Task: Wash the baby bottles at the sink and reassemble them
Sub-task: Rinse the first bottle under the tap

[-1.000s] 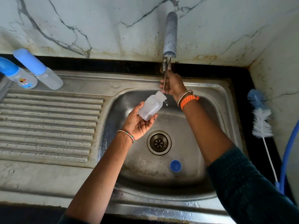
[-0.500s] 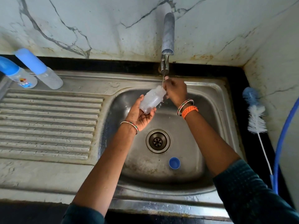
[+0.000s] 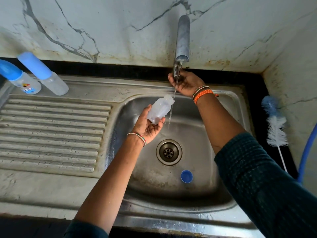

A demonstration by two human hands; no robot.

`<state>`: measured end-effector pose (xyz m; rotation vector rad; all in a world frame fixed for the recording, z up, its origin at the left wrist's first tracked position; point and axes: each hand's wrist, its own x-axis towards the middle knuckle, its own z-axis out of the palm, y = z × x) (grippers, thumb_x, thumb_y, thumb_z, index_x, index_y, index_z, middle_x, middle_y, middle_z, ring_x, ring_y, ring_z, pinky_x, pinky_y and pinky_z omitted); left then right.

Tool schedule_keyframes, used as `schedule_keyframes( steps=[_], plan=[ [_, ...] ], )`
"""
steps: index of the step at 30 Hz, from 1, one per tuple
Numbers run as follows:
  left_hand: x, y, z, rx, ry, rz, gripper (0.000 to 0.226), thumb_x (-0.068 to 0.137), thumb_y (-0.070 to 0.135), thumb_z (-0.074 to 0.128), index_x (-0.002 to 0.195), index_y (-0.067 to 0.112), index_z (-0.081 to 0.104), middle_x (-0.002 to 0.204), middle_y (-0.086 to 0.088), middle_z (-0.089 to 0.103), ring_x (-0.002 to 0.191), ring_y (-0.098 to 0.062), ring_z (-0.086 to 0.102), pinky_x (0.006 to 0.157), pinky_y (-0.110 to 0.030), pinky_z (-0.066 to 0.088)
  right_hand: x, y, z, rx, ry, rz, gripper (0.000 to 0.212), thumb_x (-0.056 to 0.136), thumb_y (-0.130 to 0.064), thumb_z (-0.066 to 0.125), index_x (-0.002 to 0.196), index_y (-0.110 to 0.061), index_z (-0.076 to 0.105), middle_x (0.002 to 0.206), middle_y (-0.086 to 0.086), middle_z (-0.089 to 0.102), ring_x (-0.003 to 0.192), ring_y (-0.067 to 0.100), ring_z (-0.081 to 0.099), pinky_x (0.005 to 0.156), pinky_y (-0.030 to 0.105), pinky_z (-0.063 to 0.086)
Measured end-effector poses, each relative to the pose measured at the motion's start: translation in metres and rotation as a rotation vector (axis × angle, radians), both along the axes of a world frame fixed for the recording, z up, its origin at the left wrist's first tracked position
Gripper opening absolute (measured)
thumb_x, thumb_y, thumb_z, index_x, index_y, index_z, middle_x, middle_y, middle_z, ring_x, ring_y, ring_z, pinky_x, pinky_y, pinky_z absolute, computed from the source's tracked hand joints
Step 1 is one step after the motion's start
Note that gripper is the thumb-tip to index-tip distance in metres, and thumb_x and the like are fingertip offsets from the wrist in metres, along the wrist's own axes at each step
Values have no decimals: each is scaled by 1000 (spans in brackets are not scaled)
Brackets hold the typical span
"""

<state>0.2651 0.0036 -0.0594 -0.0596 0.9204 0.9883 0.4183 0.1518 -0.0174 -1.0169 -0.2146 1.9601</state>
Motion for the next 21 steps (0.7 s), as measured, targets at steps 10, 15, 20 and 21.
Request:
schedule_keyframes(
  steps=[10, 15, 20, 21],
  plan=[
    [1, 1, -3, 10, -2, -13, 59, 66, 38, 75, 106, -1, 58, 73, -18, 64, 61, -21, 64, 45, -22, 52, 0, 1, -2, -14, 9, -19, 11, 94, -4, 54, 85, 0, 58, 84, 15, 57, 70, 21, 57, 48, 24, 52],
    [2, -1, -3, 14, -5, -13, 57, 68, 39, 75, 106, -1, 59, 74, -17, 65, 61, -21, 64, 45, -22, 52, -1, 0, 1, -15, -1, -24, 9, 93, -3, 54, 85, -2, 59, 83, 14, 57, 70, 20, 57, 49, 26, 53],
    [0, -2, -2, 4, -4, -6, 53, 75, 40, 72, 104, -2, 59, 73, -18, 66, 61, -21, 64, 46, -21, 52, -2, 0, 3, -4, -31, -20, 11, 93, -2, 54, 84, -3, 60, 82, 13, 57, 70, 20, 56, 49, 27, 52],
    [0, -2, -2, 7, -5, -6, 53, 75, 40, 71, 104, -2, 59, 73, -18, 65, 61, -21, 64, 46, -21, 52, -2, 0, 3, 1, -37, -18, 12, 93, -2, 54, 84, -4, 60, 82, 13, 57, 70, 20, 56, 50, 26, 52]
  ],
)
